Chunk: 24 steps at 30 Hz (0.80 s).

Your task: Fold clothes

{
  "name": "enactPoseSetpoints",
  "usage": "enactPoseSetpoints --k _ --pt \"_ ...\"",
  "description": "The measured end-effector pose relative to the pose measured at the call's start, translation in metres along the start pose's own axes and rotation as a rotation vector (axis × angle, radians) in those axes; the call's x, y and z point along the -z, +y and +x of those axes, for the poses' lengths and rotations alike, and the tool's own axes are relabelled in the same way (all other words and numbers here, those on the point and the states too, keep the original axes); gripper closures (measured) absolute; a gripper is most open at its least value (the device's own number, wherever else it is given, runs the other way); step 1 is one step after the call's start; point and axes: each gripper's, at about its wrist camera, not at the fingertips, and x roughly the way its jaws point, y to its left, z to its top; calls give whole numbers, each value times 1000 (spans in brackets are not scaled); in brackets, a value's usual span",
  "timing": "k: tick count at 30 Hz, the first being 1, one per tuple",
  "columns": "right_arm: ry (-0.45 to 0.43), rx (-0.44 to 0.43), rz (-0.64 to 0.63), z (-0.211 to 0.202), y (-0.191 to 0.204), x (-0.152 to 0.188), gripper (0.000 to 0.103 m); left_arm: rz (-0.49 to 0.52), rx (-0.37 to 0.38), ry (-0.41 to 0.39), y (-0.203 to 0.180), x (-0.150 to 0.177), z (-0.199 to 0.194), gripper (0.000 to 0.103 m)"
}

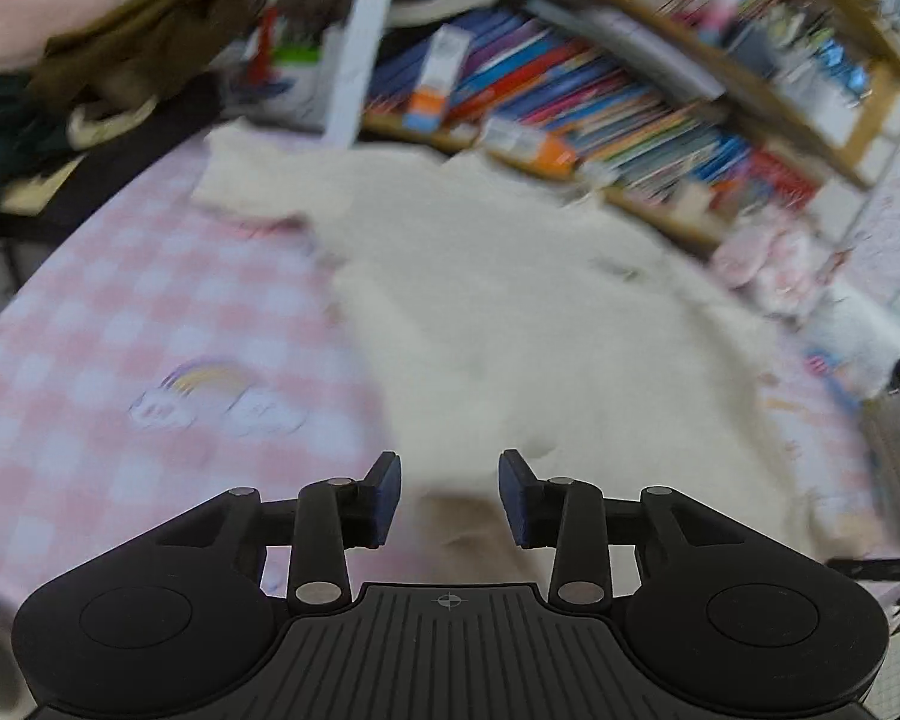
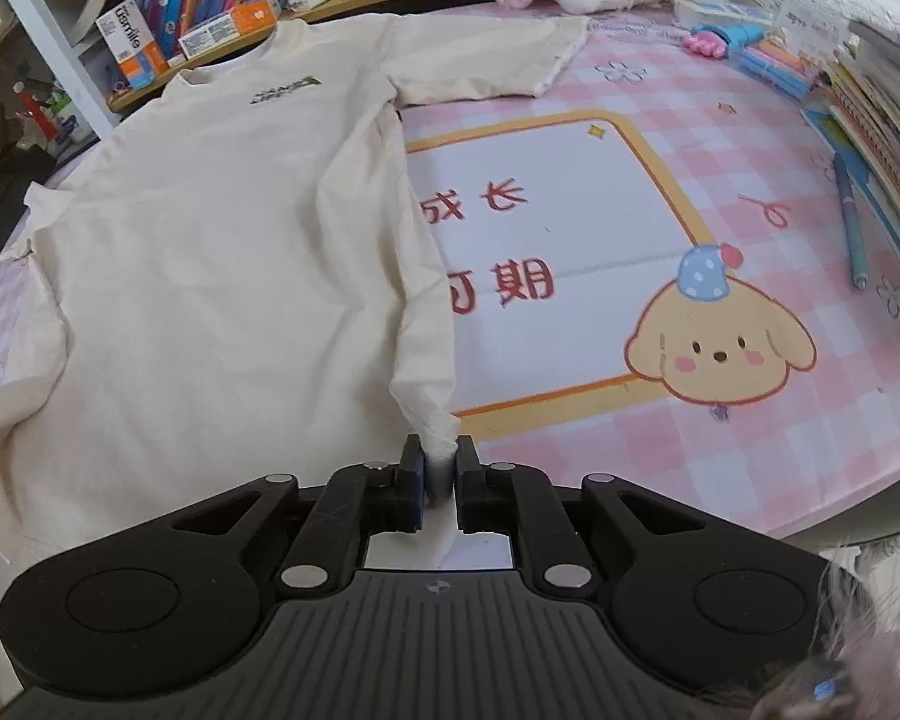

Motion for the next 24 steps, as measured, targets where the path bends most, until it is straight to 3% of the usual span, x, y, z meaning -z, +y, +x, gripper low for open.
enactPoseSetpoints --k 2,4,5,9,13,18,20,21,22,23,24 --pt "3 -5 2 1 -2 1 93 24 8 25 -6 5 7 66" --pt "5 -4 -2 2 -2 3 90 77 45 44 -18 8 16 49" --pt "4 -3 -4 2 -2 3 89 111 51 50 -25 10 20 47" --pt "1 4 -29 1 0 5 88 160 -35 94 -43 12 37 46" --pt "-2 1 -38 -3 0 9 88 50 -30 81 -31 11 24 46" --pt "-1 -22 -31 -6 -6 11 87 -245 101 144 -6 16 27 49" --pt "-1 -28 -30 -5 -6 12 87 -351 132 177 1 18 39 52" --pt "-1 -30 -32 -5 -6 13 87 -402 140 186 4 20 44 62" --pt "-1 -30 -36 -5 -6 13 87 -449 140 186 7 21 48 90" --pt "-1 -30 -40 -5 -6 13 87 -492 137 177 10 22 50 100" --pt "-1 -31 -44 -5 -6 13 87 -512 133 138 12 22 42 101"
